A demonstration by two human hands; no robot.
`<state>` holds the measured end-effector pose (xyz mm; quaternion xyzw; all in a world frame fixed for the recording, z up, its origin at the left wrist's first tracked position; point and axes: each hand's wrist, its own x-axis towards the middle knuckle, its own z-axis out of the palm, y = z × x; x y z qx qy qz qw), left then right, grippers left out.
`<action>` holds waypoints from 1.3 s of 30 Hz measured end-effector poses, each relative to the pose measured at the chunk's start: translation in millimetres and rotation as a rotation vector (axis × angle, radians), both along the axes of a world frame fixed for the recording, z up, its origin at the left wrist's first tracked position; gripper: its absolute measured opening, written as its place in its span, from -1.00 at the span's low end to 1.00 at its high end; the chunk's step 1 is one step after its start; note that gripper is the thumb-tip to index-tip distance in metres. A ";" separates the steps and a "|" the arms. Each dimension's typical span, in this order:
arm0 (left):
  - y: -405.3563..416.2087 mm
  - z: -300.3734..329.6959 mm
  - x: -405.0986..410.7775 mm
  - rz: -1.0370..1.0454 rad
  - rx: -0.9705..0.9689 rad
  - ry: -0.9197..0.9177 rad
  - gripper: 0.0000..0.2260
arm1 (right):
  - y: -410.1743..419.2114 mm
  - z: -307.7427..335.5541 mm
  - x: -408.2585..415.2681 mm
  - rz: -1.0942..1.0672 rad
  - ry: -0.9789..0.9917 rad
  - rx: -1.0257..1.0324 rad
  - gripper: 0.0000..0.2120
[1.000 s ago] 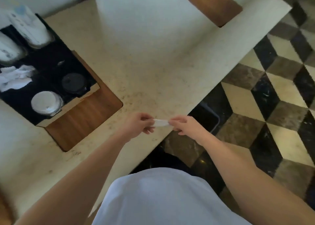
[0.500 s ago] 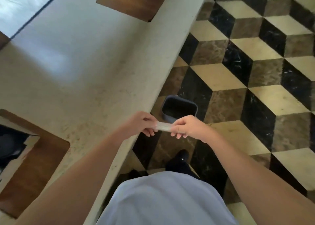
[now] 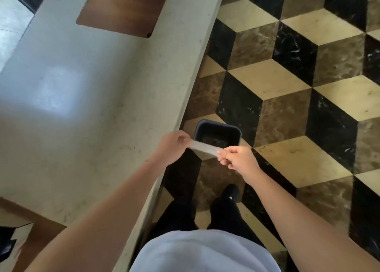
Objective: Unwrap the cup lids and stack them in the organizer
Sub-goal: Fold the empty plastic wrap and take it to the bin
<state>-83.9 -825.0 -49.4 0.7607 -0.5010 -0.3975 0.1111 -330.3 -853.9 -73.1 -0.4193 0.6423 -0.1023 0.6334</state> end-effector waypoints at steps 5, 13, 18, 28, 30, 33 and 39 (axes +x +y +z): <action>-54.8 -26.6 24.8 -0.137 -0.288 -0.627 -0.63 | -24.6 -37.7 12.9 -0.294 0.001 0.131 -0.90; -105.1 -83.3 44.0 -0.311 -0.298 -0.717 -0.36 | -46.4 -117.2 4.1 -0.636 0.178 0.233 -0.85; -103.9 -84.7 46.8 -0.326 -0.323 -0.759 -0.30 | -78.7 -169.7 20.1 -0.494 0.363 0.318 -0.91; -102.0 -68.7 46.4 -0.310 -0.300 -0.659 -0.35 | -121.7 -259.3 59.3 -0.124 0.430 0.371 -0.61; -101.7 -67.3 46.1 -0.317 -0.296 -0.663 -0.35 | -121.6 -259.5 64.1 -0.183 0.407 0.465 -0.41; -101.1 -66.0 44.4 -0.324 -0.297 -0.666 -0.34 | -119.8 -252.4 68.4 -0.278 0.380 0.544 -0.26; -103.0 -64.4 45.0 -0.328 -0.314 -0.694 -0.32 | -80.5 -162.0 81.4 0.055 0.354 0.444 -0.52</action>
